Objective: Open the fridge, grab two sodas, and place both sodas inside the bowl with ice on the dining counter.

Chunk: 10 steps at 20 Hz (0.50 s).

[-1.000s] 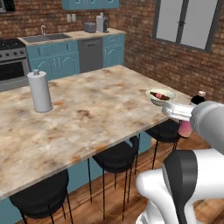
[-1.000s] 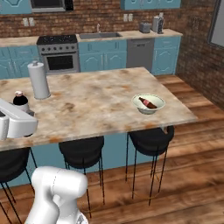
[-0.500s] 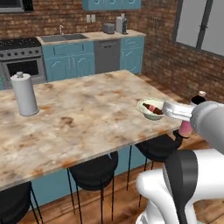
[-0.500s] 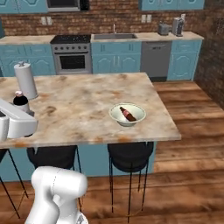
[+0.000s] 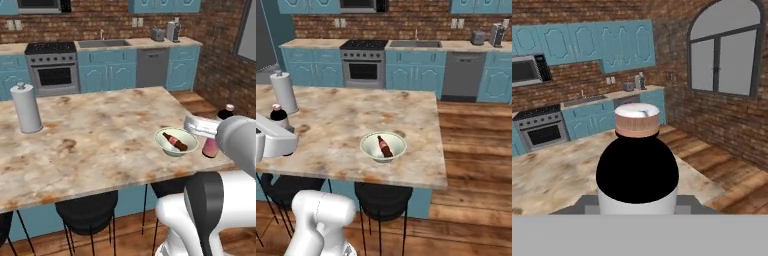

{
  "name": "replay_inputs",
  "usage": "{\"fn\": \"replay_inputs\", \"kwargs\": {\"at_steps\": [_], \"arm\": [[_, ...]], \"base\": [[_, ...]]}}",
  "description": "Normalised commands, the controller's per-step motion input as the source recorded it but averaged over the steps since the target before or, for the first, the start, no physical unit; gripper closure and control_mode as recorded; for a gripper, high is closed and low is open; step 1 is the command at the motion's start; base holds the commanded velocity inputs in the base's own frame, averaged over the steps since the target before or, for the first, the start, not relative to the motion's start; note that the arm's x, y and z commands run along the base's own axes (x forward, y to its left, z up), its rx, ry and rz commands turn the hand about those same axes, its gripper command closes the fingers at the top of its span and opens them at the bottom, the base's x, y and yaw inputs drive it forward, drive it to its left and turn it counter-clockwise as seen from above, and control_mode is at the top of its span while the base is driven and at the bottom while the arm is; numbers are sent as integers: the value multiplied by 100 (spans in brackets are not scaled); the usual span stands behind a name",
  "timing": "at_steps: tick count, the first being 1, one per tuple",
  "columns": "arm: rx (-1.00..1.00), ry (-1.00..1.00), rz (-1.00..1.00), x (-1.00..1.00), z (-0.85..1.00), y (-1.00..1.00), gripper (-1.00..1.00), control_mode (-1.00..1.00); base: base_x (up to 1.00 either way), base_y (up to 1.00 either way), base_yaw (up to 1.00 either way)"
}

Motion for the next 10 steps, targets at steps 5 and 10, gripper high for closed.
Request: {"fn": "replay_inputs", "kwargs": {"at_steps": [5,10], "arm": [[0,0,0,0,0,0,100,100],[0,0,0,0,0,0,100,100]], "base": [[78,-61,36],[82,-59,36]]}}
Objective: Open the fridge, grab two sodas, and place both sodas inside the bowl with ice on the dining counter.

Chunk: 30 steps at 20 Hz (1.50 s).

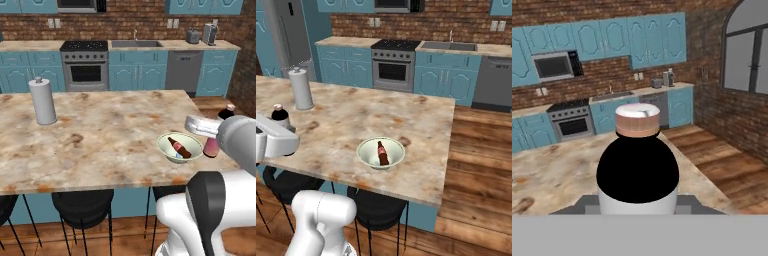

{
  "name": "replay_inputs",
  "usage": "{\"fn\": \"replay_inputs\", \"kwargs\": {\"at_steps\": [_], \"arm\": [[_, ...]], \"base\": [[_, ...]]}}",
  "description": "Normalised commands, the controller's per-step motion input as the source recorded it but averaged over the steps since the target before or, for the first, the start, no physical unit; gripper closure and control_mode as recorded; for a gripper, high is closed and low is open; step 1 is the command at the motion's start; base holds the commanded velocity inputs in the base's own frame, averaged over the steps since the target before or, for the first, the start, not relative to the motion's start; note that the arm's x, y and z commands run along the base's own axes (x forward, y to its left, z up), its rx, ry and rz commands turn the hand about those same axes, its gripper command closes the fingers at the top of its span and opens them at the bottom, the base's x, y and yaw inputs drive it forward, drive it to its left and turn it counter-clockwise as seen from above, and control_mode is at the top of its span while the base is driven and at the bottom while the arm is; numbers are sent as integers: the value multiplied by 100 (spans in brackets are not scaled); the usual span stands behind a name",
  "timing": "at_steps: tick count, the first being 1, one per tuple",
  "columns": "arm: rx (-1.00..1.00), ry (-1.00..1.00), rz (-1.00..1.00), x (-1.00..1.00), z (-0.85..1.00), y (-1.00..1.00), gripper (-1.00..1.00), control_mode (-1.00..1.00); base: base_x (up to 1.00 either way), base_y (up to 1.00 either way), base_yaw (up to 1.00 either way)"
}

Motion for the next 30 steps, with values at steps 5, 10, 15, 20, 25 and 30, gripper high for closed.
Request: {"fn": "replay_inputs", "kwargs": {"at_steps": [5,10,15,20,25,30], "arm": [[12,12,24,91,-3,-71,100,-100],[22,48,1,100,-9,-80,100,-100],[13,68,6,91,-38,-46,100,-100],[-1,34,40,56,-42,-1,100,-100],[-7,21,50,32,-56,2,100,-100],[-21,2,36,-9,-68,43,100,-100]], "base": [[0,0,0],[0,0,0],[0,0,0],[0,0,0],[0,0,0],[0,0,0]]}}
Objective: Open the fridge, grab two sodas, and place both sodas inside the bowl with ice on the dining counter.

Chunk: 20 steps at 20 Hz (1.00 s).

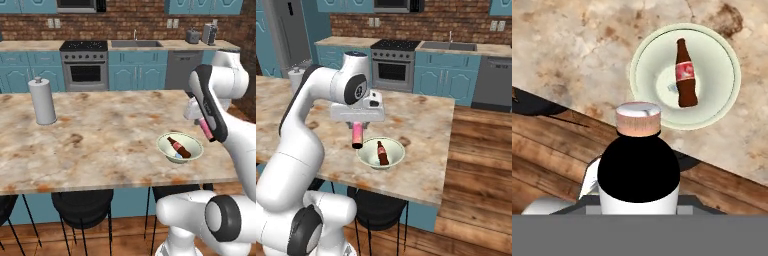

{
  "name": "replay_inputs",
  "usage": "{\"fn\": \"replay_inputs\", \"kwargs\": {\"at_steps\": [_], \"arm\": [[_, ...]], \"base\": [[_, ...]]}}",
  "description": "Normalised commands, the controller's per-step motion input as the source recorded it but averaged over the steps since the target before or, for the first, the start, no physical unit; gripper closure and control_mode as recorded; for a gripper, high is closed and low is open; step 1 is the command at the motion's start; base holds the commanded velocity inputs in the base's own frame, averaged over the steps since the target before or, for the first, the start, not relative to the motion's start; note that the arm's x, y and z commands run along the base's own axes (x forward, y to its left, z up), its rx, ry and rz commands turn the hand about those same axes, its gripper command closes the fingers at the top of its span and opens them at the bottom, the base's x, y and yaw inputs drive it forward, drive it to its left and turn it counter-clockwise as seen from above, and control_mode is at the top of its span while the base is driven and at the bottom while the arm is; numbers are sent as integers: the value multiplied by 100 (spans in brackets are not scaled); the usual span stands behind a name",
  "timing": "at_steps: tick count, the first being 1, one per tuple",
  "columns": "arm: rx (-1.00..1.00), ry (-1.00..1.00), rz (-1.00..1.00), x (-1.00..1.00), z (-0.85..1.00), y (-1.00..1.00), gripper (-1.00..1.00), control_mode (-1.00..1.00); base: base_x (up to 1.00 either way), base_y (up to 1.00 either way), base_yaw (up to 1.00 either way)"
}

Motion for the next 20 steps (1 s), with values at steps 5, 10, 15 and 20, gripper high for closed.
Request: {"fn": "replay_inputs", "kwargs": {"at_steps": [5,10,15,20], "arm": [[-15,0,35,-1,-49,15,100,-100],[-5,1,42,19,-30,-13,100,-100],[-1,2,28,17,-23,-7,100,-100],[0,10,17,31,-21,0,100,-100]], "base": [[0,0,0],[0,0,0],[0,0,0],[0,0,0]]}}
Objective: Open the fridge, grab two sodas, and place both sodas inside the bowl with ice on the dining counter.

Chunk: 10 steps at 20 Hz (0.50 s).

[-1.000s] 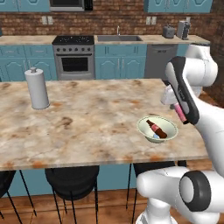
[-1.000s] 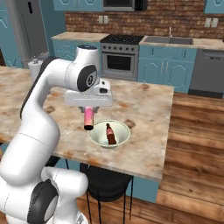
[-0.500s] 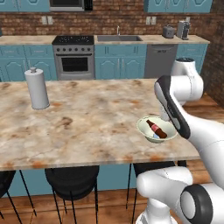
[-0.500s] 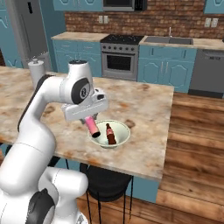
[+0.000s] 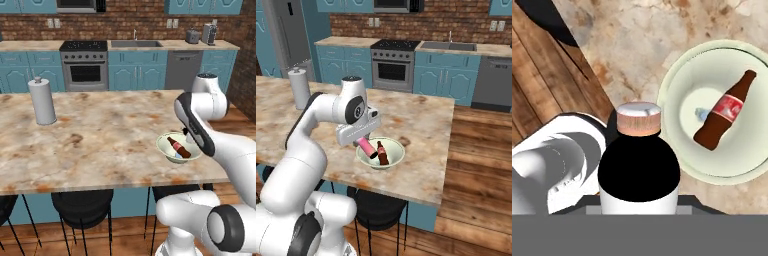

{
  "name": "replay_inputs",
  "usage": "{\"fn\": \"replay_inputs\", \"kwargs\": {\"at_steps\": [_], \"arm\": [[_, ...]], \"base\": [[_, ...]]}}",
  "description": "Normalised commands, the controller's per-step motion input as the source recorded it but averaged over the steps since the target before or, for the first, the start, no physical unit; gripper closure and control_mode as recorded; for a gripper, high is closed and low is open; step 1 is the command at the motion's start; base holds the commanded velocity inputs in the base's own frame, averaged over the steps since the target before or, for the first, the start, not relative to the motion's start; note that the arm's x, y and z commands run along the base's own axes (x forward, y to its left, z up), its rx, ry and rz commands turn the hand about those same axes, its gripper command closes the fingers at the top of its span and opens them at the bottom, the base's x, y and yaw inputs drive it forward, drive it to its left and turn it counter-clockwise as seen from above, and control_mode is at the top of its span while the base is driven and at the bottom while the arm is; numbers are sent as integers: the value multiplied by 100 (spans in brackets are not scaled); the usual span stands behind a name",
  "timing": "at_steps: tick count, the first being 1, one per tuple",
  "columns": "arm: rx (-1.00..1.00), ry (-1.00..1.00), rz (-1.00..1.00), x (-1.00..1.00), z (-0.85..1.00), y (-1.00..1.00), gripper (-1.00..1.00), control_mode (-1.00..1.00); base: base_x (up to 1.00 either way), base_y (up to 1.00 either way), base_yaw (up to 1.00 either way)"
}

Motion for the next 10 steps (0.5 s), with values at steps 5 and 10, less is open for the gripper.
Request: {"fn": "replay_inputs", "kwargs": {"at_steps": [5,10], "arm": [[0,12,18,48,-32,0,100,-100],[0,10,17,33,-33,0,100,-100]], "base": [[0,0,0],[0,0,0]]}}
